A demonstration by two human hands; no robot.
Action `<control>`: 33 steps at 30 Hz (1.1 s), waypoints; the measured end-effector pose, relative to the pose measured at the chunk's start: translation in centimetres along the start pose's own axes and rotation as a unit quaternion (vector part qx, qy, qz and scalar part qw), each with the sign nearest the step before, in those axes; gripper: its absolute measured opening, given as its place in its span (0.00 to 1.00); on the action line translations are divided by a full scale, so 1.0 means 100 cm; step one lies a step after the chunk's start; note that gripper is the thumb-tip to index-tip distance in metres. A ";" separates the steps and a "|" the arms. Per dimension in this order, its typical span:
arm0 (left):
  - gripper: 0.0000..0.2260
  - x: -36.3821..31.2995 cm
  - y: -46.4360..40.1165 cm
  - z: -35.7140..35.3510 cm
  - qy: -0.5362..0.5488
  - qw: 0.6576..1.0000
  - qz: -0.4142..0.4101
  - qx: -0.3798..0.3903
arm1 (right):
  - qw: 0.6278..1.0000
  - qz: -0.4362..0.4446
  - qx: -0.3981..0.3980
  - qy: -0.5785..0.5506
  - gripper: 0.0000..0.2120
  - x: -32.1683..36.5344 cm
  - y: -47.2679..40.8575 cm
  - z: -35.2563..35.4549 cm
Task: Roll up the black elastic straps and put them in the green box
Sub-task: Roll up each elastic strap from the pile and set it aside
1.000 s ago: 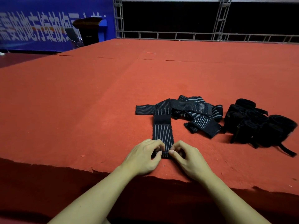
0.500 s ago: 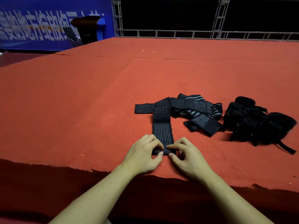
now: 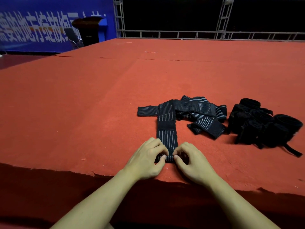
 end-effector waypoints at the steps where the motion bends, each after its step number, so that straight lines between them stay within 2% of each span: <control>1: 0.04 0.000 0.000 0.000 0.003 1.000 -0.002 -0.006 | 1.000 0.006 -0.003 0.001 0.02 0.000 0.000 0.000; 6: 0.05 0.001 -0.002 -0.003 0.012 1.000 -0.001 -0.001 | 1.000 0.020 -0.017 0.010 0.02 0.001 -0.001 0.002; 11: 0.06 0.007 -0.001 -0.004 0.030 0.999 0.025 -0.013 | 1.000 -0.008 -0.029 0.009 0.04 -0.006 -0.001 0.003; 16: 0.06 0.009 0.000 -0.004 0.019 0.999 0.017 -0.033 | 0.999 -0.012 -0.031 0.011 0.02 -0.008 -0.005 0.002; 19: 0.07 0.010 0.000 -0.004 0.008 0.999 0.020 -0.041 | 0.999 -0.003 -0.028 0.026 0.07 -0.007 -0.003 0.001; 22: 0.09 0.014 -0.001 -0.006 0.018 0.998 0.045 -0.031 | 0.999 0.010 -0.021 0.042 0.12 -0.006 -0.001 -0.001; 29: 0.11 0.015 -0.001 -0.007 0.033 0.998 0.055 -0.003 | 0.999 -0.014 -0.018 0.041 0.13 -0.013 -0.006 -0.002; 33: 0.11 0.017 0.000 -0.008 0.043 0.997 0.060 0.012 | 0.999 -0.020 -0.017 0.042 0.09 -0.014 -0.006 -0.003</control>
Point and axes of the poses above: each hand's wrist, its own y-axis away from the middle knuckle, its own z-axis out of the back of the hand, x = y × z, the point moved 9 cm from there along -y, towards the middle knuckle, and after that the axes turned 11 degrees about -y, right-handed, at the moved point
